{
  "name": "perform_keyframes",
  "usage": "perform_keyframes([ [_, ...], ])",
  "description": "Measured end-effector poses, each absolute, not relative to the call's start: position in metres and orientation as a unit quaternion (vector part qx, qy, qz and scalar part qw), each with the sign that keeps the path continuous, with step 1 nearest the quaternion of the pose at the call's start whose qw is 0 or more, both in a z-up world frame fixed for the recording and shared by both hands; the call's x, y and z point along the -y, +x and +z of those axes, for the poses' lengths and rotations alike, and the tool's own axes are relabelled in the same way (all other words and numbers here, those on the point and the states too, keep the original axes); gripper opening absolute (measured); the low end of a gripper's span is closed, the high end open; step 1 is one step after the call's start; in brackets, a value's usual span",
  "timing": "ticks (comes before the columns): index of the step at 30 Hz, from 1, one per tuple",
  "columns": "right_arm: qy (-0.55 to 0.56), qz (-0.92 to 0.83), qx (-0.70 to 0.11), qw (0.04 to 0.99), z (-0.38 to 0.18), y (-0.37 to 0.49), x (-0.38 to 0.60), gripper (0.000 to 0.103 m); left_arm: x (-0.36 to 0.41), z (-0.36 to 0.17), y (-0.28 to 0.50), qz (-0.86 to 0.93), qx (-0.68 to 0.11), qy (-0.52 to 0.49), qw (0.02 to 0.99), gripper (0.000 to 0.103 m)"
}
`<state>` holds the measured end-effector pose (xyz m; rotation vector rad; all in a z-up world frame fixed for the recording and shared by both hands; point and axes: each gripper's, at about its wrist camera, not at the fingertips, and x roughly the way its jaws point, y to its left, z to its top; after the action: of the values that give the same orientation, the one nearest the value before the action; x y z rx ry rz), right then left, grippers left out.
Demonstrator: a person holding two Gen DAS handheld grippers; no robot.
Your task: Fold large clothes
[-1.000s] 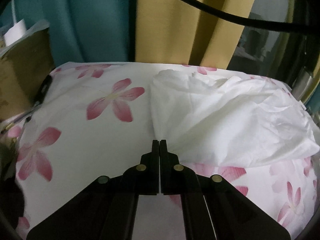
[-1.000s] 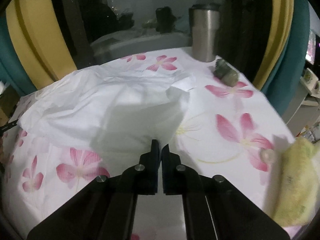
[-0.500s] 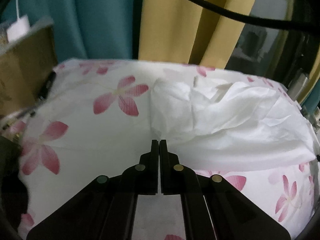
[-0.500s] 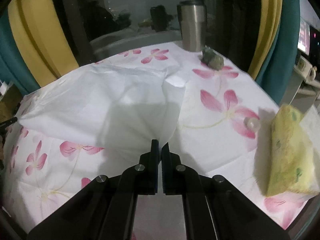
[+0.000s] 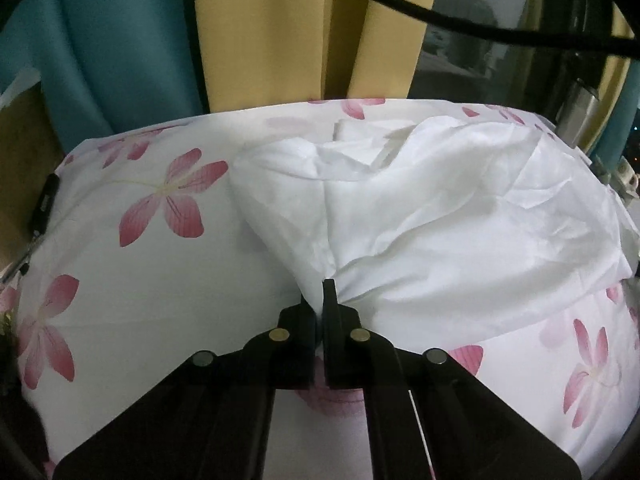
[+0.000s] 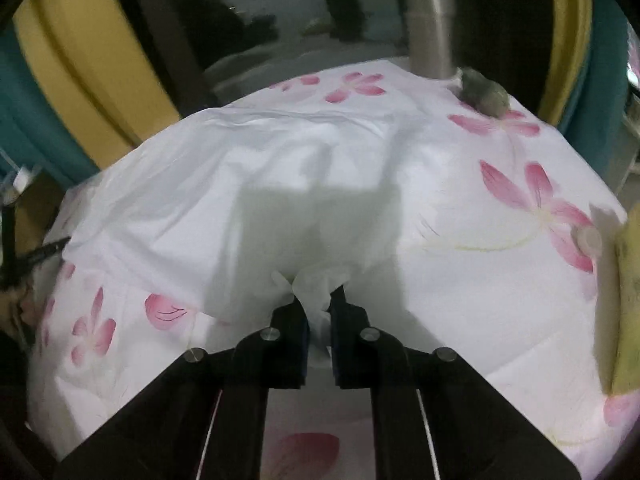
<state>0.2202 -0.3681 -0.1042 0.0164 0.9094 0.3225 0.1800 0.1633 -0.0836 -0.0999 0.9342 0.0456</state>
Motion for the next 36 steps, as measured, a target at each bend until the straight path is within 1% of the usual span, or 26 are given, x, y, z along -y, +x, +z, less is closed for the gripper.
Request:
perform_keyframes([
  [7, -0.028, 0.136, -0.444, 0.885, -0.098, 0.193, 0.384, 0.006, -0.173, -0.074, 0.143, 0.03, -0.437, -0.062, 0.897, 0.002],
  [14, -0.027, 0.125, -0.443, 0.887, -0.09, 0.161, 0.409, 0.006, -0.171, -0.065, 0.093, 0.019, -0.433, -0.061, 0.899, 0.002],
  [20, -0.027, 0.115, -0.445, 0.888, -0.092, 0.144, 0.414, 0.006, -0.172, -0.071, 0.073, 0.008, -0.448, -0.072, 0.891, 0.005],
  [21, -0.022, 0.117, -0.446, 0.887, -0.095, 0.142, 0.415, 0.006, -0.175, -0.073, 0.074, 0.01, -0.45, -0.074, 0.89, 0.006],
  [22, -0.014, 0.116, -0.439, 0.891, -0.096, 0.141, 0.416, 0.007, -0.178, -0.073, 0.074, 0.017, -0.45, -0.074, 0.89, 0.015],
  [23, -0.006, 0.112, -0.437, 0.892, -0.096, 0.141, 0.418, 0.008, -0.183, -0.071, 0.075, 0.029, -0.447, -0.073, 0.891, 0.031],
  [25, 0.0, 0.108, -0.434, 0.894, -0.093, 0.141, 0.418, 0.011, -0.19, -0.065, 0.079, 0.042, -0.437, -0.07, 0.896, 0.049],
  [27, -0.012, 0.094, -0.432, 0.897, -0.087, 0.142, 0.413, 0.017, -0.195, -0.057, 0.086, 0.044, -0.428, -0.061, 0.9, 0.049],
  [29, -0.022, 0.085, -0.419, 0.904, -0.077, 0.143, 0.409, 0.034, -0.195, -0.052, 0.098, 0.042, -0.425, -0.043, 0.903, 0.05],
  [30, -0.023, 0.084, -0.412, 0.907, -0.072, 0.144, 0.407, 0.039, -0.194, -0.051, 0.106, 0.039, -0.425, -0.032, 0.904, 0.05],
  [31, -0.022, 0.082, -0.405, 0.91, -0.067, 0.146, 0.406, 0.049, -0.193, -0.051, 0.112, 0.037, -0.424, -0.025, 0.905, 0.05],
  [32, -0.022, 0.078, -0.396, 0.915, -0.06, 0.149, 0.403, 0.057, -0.191, -0.051, 0.119, 0.035, -0.423, -0.018, 0.905, 0.051],
  [34, -0.022, 0.078, -0.385, 0.919, -0.052, 0.157, 0.397, 0.06, -0.188, -0.055, 0.134, 0.034, -0.426, -0.002, 0.904, 0.051],
  [36, -0.022, 0.083, -0.385, 0.919, -0.049, 0.167, 0.388, 0.06, -0.185, -0.062, 0.148, 0.03, -0.435, 0.012, 0.9, 0.051],
])
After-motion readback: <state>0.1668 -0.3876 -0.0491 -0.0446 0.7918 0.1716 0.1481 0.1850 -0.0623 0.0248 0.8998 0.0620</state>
